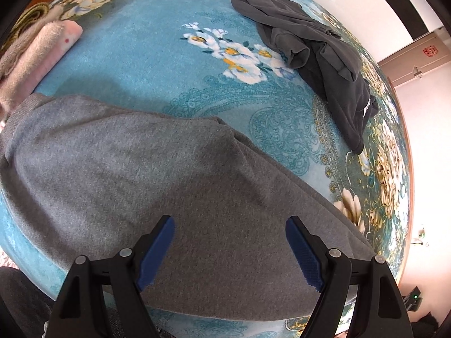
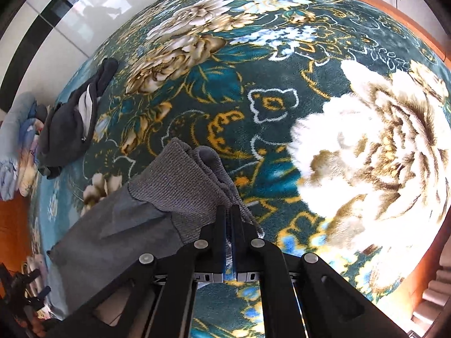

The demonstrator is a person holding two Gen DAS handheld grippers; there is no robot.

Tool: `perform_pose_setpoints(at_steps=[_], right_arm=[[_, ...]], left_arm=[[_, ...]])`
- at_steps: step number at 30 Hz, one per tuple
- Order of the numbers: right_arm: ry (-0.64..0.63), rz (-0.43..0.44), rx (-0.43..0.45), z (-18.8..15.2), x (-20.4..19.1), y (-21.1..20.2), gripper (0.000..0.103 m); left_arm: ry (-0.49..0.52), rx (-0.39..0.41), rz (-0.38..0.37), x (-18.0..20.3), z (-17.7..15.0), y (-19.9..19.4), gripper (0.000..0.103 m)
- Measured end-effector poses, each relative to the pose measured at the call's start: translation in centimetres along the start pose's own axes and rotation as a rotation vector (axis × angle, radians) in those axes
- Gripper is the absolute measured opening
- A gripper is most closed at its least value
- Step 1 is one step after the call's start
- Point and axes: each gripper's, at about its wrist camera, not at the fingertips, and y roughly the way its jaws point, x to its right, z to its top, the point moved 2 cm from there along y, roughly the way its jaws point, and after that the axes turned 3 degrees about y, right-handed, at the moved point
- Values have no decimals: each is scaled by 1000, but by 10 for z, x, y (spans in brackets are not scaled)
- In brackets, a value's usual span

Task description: Fold clothes

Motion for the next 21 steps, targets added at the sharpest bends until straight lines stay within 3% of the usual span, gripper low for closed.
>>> perform_pose_setpoints(at_steps=[2,6,9,12,21], right_arm=[[15,23,19,0,3,-9,5],[83,99,28,-6,23,-19,33],[148,164,-7,-14,35,-10,34],[213,215,-26,-19,42,1,46],[277,256,7,-19,44,21,45]], left_arm=[[-5,-2,-1,-1,0,0,84],[-8,-2,-4,-2,-1,-1,84],[0,-1,4,-3,-2,-4,84],[13,7,24,-5,-3,-8,84],[-51,14,20,-20,-3,-11,84]])
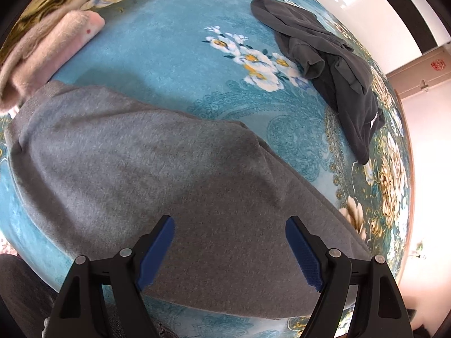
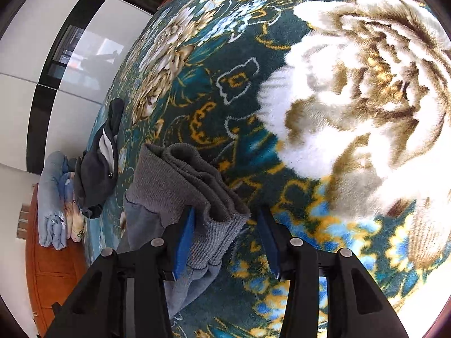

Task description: Fold clothes

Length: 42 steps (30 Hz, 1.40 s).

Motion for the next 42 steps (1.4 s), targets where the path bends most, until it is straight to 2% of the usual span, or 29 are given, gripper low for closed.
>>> perform_pose_setpoints(at_steps=[2,4,6,9,13,16,21,27,32,36,42], right_arm=[[11,17,-8,-1,-1,2,32],[21,33,-14,-2,-3,2,13],[21,44,-3,-1,-11,-3,11],[14,69,17,-2,-24,-14,10],[-65,132,52,-8,-61,-44,10],[-169,168,62,-26,-108,-62,10],[-410,208,32,-77,-205,-60,10],[-571,254,-91,-157,-280,-16,10],[-679,256,-206,-219,-314,36,10],[-773,219,-276,-265,-325,70,10],[-912,163,-374,-320,-324,108,10]], left_arm=[[19,-1,15,4,-1,2,84],[42,-1,29,9,-2,3,84],[56,2,38,11,-2,3,84],[63,16,37,11,-3,-1,84],[35,39,-2,4,-6,-9,84],[24,54,-1,-3,-9,-17,84],[43,127,32,-25,-10,-38,84],[-29,205,59,-79,-6,-63,84],[-122,254,99,-137,-6,-82,84],[-222,263,93,-185,-13,-96,84],[-285,281,109,-230,-21,-109,84]])
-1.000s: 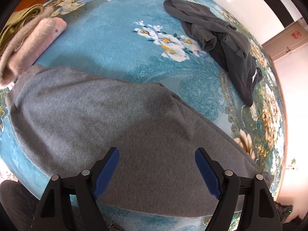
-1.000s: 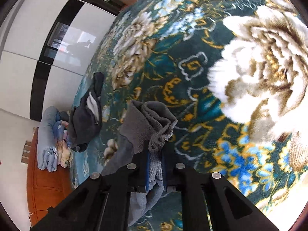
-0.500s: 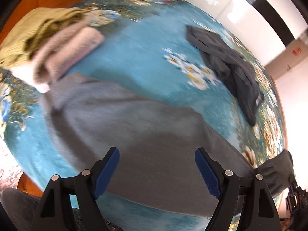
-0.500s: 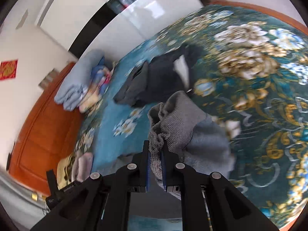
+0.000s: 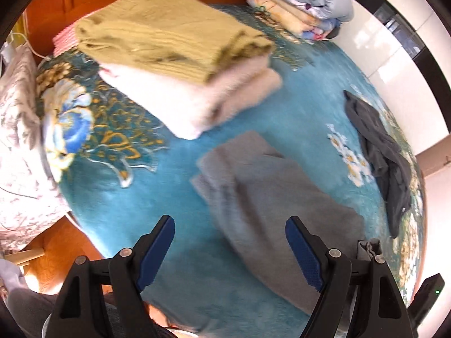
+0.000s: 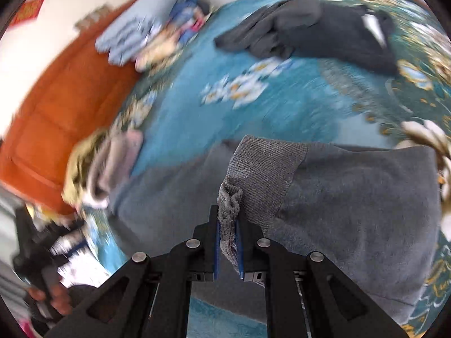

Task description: Fold clothes

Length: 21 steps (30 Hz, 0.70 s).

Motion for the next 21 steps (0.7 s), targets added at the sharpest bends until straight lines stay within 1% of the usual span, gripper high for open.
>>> perform_pose_setpoints(at_steps=[2,5,9,10,13,14,16,18,20,21], right_arm=[[-28,-15,-34,-7,-6,17,10],[-49,-53,-62,-12,-9,32,10],[-94,-56,-92,-13,-18,39,16],[-103,-29,-95,-12,-19,36,17],[-127,89,-81,-4,-22,19,18],[-129,112,-59,0,-21,11,19],[-118,91,-8,11,-11,-1,20],[-102,33,2,20,5,-2,20],[-83,-18,-39,20,21,8,20],[-72,-31,-62,17,26,14,20]], left_arm=[[-56,-29,-39,-14,-1,6,84],[-150,-77,-110,-27,-6,19,84],[-216,-134,-170,-32,-9,35,84],[-230,-140,-184,-33,-9,36,84],[-279,-142,-216,-35,-4,40,84],[-298,-138,-228,-36,-1,42,84],[-338,-137,-256,-38,4,47,84],[-357,-148,-263,-39,8,56,84],[-352,-163,-230,-39,11,64,84],[-353,-169,-217,-40,11,68,84]])
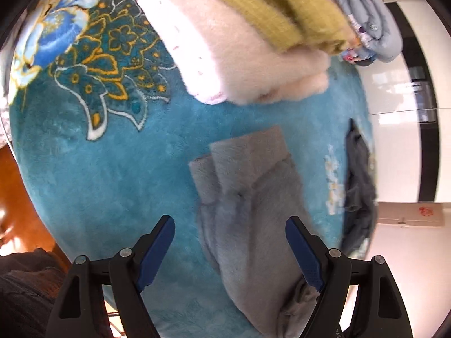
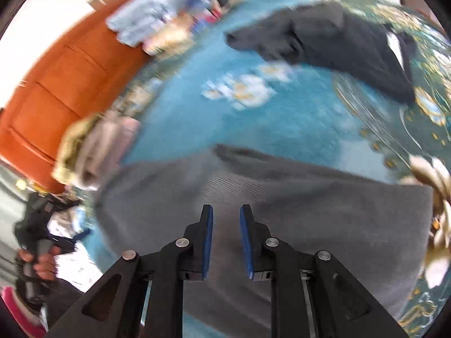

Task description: Fold clothes

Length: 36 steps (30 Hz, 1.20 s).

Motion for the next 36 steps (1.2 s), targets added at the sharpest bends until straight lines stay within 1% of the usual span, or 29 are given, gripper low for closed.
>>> perform_pose_setpoints(at_steps=[2,5,8,10,14,15,17,19,22,25,27,30,34,36], right_arm=[[21,-7,-41,-9,7,13,20],[59,-9,-63,-19,16,22,20],[67,0,-56,-18,18,18,20],[66,7,-47,-15,19,13,20],[69,20,-20,-8,16,2,20],[72,22,-14,-7,14,2,20],[75,21,-9,-5,12,1,20],[76,19,-7,-4,10,-1,20],[80,16,-5,-5,7,-4,20],[85,15,7,-7,7,-8,20],[97,12,20,-8,9,-13,20],[116,9,44,-12,14,-25,20],[132,-10,78,-23,26,-48,20],[150,-27,102,-31,36,-63,20]], left_arm=[[-17,-7,11,-4,2,6,84],[-47,-15,-15,-8,4,14,84],[-58,-16,-34,-9,7,22,83],[-64,-6,-60,-9,11,25,82],[-75,55,-96,-11,20,21,81],[-78,61,-106,-11,21,21,77],[-75,62,-118,-10,22,24,59],[-57,63,-103,-6,22,27,44],[-41,67,-76,-4,22,25,30],[-12,80,-39,3,21,18,24],[70,107,-2,21,18,10,22],[286,165,37,75,6,-5,21],[586,222,28,161,-45,-17,20],[723,242,10,207,-77,-14,20]])
